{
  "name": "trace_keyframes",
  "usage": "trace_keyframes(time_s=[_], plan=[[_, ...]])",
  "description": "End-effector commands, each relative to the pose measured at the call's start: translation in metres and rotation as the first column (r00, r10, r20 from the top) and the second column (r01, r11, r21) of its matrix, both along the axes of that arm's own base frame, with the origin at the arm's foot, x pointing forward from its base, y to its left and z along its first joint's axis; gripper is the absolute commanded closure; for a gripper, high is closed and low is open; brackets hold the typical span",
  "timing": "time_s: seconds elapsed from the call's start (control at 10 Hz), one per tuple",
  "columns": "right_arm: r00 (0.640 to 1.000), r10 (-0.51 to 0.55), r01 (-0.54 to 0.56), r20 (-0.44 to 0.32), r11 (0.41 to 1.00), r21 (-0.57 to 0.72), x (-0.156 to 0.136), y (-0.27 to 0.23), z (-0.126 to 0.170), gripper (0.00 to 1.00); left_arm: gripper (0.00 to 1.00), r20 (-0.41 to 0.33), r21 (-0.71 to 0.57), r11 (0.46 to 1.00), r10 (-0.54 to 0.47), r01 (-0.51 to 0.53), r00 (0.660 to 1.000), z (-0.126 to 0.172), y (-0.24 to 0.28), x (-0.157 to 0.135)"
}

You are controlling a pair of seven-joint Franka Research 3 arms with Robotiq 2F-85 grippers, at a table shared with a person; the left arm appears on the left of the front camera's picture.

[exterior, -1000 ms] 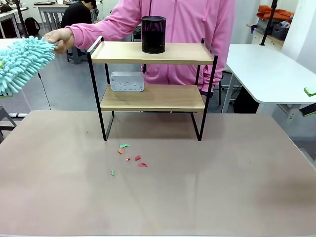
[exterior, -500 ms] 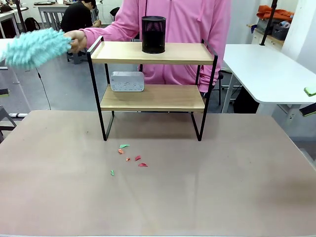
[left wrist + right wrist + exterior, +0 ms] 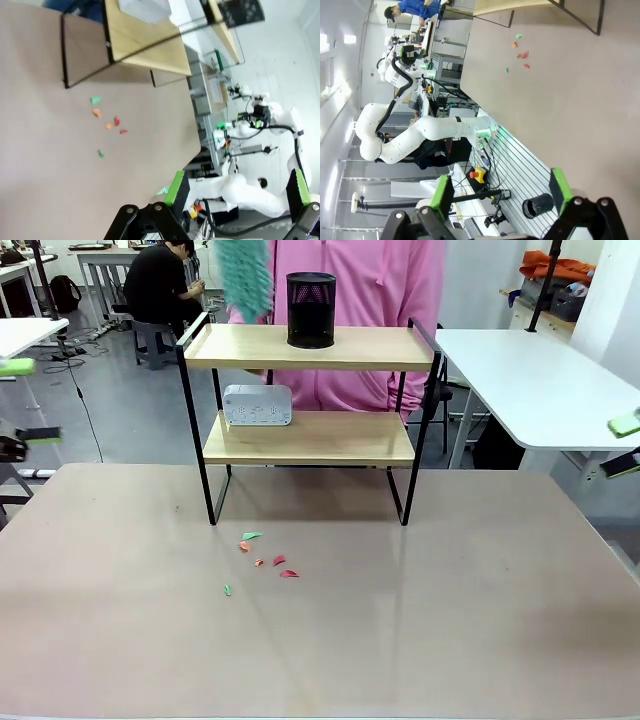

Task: Clean the shelf.
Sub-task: Hand the Duster back to the human.

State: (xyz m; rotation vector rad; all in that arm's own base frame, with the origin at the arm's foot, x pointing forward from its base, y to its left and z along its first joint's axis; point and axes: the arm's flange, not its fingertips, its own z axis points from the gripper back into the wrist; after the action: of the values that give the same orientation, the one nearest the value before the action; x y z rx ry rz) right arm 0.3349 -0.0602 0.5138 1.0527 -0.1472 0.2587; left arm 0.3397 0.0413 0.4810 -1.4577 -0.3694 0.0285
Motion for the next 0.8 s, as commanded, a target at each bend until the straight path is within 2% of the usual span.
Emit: trace_keyframes(time_s=[0.0, 0.2, 0.3, 0.7], plan=[[0.987, -0.142, 0.147, -0.076, 0.987, 0.069, 0.010, 0.064, -0.034, 0.00, 0.00, -0.036, 0.013, 0.997, -0.075, 0.076, 0.996, -0.047, -0.068, -0.020], [0.956, -0.278, 0.291, -0.095, 0.938, 0.187, 0.008, 0.083, -0.053, 0.00, 0.00, -0.068, 0.047, 0.992, -0.112, 0.116, 0.991, -0.069, -0.088, -0.016], [0.991, -0.107, 0.111, -0.078, 0.992, 0.056, 0.010, 0.051, -0.041, 0.00, 0.00, -0.059, 0.020, 0.995, -0.100, 0.102, 0.993, -0.027, -0.055, 0.019], [0.991, -0.107, 0.111, -0.078, 0.992, 0.056, 0.010, 0.051, -0.041, 0.00, 0.00, -0.059, 0.020, 0.995, -0.100, 0.102, 0.993, -0.027, -0.055, 0.019]])
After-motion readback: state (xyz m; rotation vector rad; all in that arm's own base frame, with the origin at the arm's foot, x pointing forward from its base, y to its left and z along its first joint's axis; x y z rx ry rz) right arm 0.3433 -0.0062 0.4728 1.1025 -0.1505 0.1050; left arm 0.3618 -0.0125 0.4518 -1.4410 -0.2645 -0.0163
